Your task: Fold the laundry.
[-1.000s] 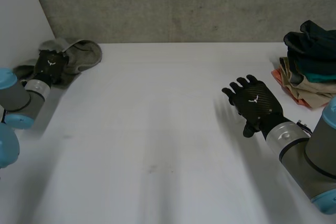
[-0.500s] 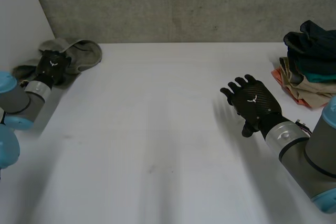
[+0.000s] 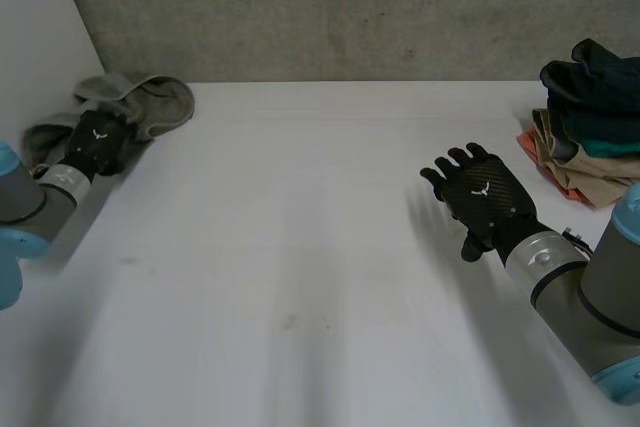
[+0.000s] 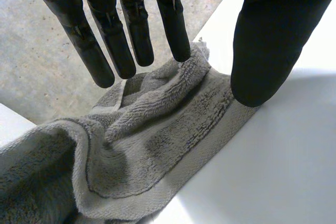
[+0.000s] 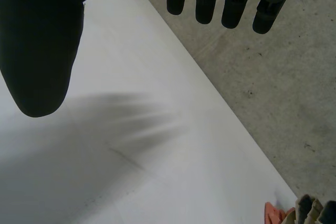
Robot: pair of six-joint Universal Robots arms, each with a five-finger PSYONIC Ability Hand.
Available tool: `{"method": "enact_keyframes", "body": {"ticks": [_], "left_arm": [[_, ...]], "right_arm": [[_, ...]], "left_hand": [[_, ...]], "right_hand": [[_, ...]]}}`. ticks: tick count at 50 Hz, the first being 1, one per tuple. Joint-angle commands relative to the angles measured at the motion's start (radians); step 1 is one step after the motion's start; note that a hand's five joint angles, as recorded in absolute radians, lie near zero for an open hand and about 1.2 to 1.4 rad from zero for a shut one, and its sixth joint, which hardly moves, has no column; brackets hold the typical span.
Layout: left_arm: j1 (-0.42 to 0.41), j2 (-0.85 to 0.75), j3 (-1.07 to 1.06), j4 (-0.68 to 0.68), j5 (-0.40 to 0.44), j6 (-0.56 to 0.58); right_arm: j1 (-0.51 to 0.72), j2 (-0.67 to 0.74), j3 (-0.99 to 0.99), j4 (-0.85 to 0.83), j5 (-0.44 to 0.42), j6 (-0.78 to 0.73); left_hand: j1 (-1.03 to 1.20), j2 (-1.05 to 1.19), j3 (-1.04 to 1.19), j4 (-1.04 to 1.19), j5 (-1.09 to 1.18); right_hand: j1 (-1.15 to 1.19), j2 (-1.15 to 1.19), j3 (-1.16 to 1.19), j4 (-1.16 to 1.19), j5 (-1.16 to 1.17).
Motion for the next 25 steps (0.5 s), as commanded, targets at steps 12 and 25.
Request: {"method": "enact_keyframes", "body": {"ticks": [12,25], "left_arm": [[0.008,0.001,0.001,0.003,-0.001,0.002],[0.009,0.006,-0.002,-0.001,-0.001,0.003]], "right_arm": [[0.000,0.014,-0.005,-0.001,0.000,0.000],[-0.005,0.022,-0.005,0.000,0.000,-0.002]], "left_hand": [[0.026,0.035,0.032,0.038,0.037],[0.012,0.020,0.017,0.023,0.022]], "right_hand": [[-0.061,-0.037,-0.042,-0.040,-0.042],[-0.061,-0.037,-0.042,-0.040,-0.042]]}}
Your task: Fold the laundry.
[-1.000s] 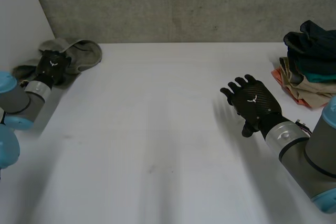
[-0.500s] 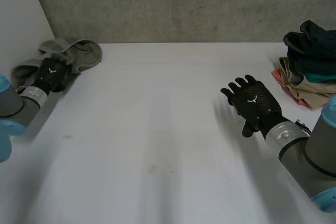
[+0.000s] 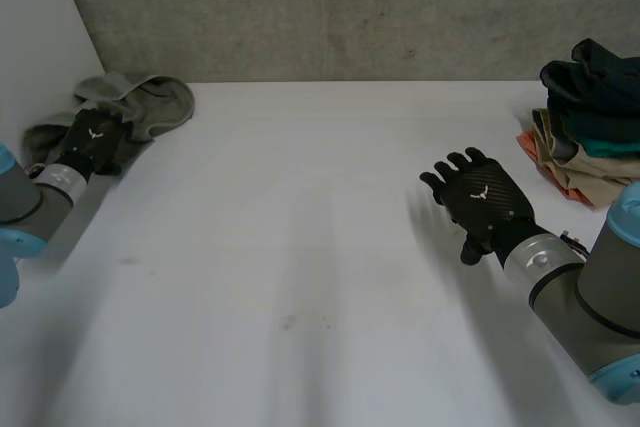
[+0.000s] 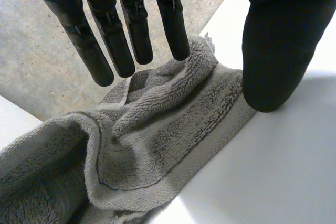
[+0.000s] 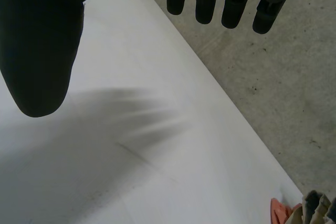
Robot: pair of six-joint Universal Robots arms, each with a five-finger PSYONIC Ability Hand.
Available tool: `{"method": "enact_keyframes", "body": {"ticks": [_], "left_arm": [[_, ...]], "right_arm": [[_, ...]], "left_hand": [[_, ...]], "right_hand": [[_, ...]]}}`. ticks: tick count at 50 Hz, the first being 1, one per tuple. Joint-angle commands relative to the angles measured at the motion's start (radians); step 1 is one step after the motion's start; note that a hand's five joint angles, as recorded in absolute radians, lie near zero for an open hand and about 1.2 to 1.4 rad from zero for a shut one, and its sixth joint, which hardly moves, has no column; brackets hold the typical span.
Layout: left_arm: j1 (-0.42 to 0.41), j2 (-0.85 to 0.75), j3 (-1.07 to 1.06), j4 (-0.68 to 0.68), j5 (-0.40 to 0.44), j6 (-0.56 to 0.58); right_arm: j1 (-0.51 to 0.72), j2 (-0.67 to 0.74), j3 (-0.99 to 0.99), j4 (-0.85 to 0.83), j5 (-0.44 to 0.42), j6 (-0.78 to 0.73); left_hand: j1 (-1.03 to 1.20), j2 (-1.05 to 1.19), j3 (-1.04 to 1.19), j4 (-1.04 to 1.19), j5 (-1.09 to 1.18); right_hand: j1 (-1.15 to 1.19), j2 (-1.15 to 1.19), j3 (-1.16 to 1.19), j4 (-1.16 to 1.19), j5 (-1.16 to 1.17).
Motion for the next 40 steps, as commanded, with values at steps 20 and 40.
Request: {"method": "enact_keyframes", "body": {"ticks": [20,40], "left_arm": [[0.002,-0.004,-0.022,0.061,0.000,0.039],[0.002,-0.044,0.050,0.105,-0.011,0.039]], "right_arm": [[-0.004,0.013,-0.003,-0.001,0.000,0.000],[-0.003,0.022,-0.001,-0.001,0.002,-0.025]], "left_hand": [[0.038,0.054,0.045,0.054,0.064],[0.152,0.168,0.159,0.168,0.178]], "right_hand": [[-0.061,-0.037,-0.041,-0.040,-0.042],[-0.061,-0.037,-0.041,-0.040,-0.042]]}}
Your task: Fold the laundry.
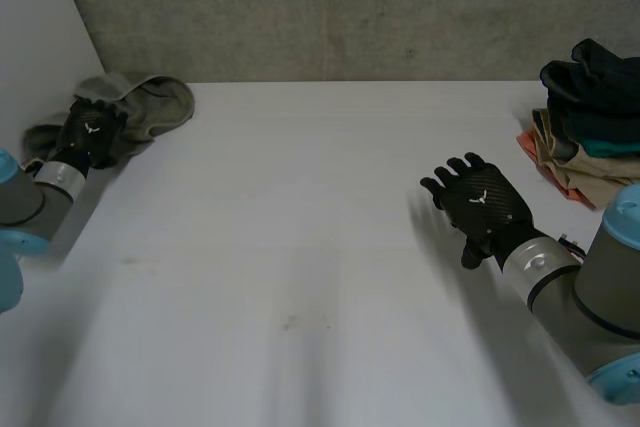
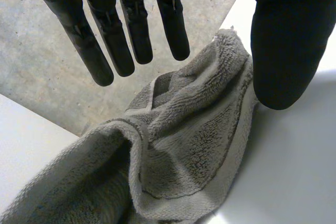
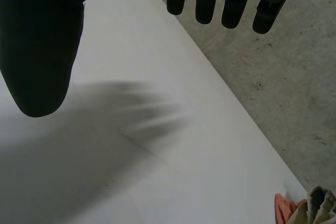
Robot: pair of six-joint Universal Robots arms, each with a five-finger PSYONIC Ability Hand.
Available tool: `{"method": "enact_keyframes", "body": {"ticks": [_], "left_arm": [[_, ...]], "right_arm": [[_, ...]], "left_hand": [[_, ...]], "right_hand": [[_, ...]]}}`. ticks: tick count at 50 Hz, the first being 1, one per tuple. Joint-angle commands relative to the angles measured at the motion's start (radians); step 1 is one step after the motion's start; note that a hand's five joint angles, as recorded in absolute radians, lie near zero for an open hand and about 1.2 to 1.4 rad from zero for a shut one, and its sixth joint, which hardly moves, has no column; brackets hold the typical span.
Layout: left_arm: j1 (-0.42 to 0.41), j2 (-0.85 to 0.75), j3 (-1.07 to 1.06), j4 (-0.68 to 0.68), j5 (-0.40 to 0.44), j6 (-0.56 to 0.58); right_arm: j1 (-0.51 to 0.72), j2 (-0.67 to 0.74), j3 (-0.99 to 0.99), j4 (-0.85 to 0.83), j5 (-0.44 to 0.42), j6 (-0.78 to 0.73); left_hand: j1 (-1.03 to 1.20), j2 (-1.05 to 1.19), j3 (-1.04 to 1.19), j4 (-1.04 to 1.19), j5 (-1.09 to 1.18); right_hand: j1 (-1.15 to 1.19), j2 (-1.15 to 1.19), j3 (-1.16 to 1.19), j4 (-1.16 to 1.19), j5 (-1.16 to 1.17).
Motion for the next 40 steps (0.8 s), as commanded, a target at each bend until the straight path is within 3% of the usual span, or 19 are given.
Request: {"method": "enact_keyframes", "body": {"ticks": [1,13,25,40], "left_arm": [[0.000,-0.013,0.018,0.000,0.000,0.000],[0.000,-0.014,0.007,0.016,0.007,0.000],[0.000,0.042,-0.123,0.153,-0.003,0.025],[-0.006,0.430,-0.632,0.395,0.026,0.008]], "right_arm": [[0.000,0.000,0.001,0.000,0.001,-0.008],[0.000,0.002,0.001,0.000,0.001,-0.008],[0.000,0.000,0.001,0.000,0.001,-0.008],[0.000,0.000,0.001,0.001,0.001,-0.013]], "left_hand": [[0.160,0.176,0.178,0.174,0.172],[0.797,0.812,0.815,0.811,0.809],[0.797,0.813,0.815,0.811,0.809],[0.797,0.813,0.815,0.811,0.809]], "right_hand": [[-0.061,-0.037,-0.042,-0.040,-0.042],[-0.061,-0.037,-0.042,-0.040,-0.042],[-0.061,-0.037,-0.042,-0.040,-0.042],[-0.061,-0.037,-0.042,-0.040,-0.042]]}}
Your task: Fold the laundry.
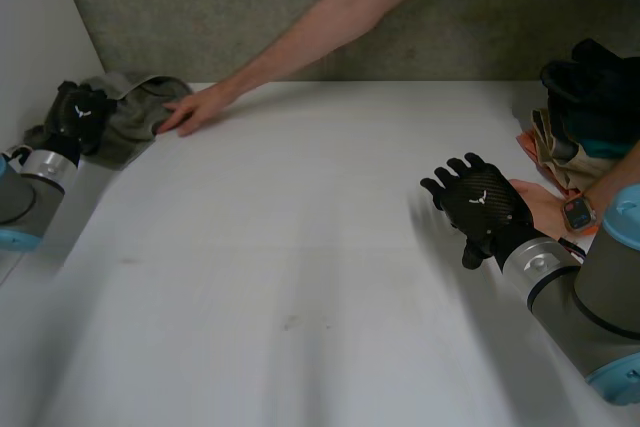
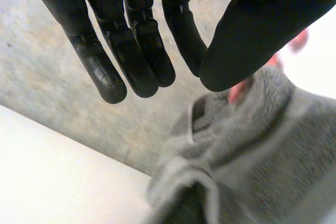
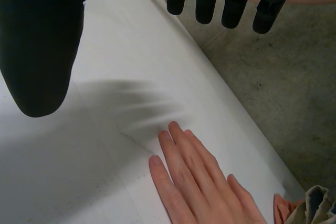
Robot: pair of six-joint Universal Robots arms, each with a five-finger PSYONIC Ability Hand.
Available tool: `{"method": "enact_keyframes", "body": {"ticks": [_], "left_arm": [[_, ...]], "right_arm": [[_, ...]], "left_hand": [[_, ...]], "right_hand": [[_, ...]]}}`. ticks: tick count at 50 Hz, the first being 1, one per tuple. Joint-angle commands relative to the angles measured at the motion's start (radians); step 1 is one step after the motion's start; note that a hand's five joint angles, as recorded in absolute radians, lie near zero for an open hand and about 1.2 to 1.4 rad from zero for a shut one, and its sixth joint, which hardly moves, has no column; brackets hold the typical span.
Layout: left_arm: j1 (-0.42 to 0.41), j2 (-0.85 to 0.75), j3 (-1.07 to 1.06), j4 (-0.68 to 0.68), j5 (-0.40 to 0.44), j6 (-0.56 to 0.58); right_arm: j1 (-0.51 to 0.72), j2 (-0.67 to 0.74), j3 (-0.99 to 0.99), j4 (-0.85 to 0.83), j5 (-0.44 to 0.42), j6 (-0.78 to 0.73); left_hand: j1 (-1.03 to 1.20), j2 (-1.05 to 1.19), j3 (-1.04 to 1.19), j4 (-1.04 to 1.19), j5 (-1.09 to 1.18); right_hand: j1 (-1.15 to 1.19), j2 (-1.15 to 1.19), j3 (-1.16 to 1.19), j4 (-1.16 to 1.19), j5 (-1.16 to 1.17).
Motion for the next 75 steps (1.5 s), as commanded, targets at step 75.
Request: {"method": "enact_keyframes", "body": {"ticks": [75], "left_arm": [[-0.473,0.809,-0.805,-0.236,-0.094,-0.162]], "right_arm": [[-0.011,-0.095,-0.009,0.021,0.045,0.019]], "left_hand": [[0.248,0.199,0.203,0.197,0.237]], "right_hand": [[-0.061,-0.037,-0.042,-0.040,-0.042]]}}
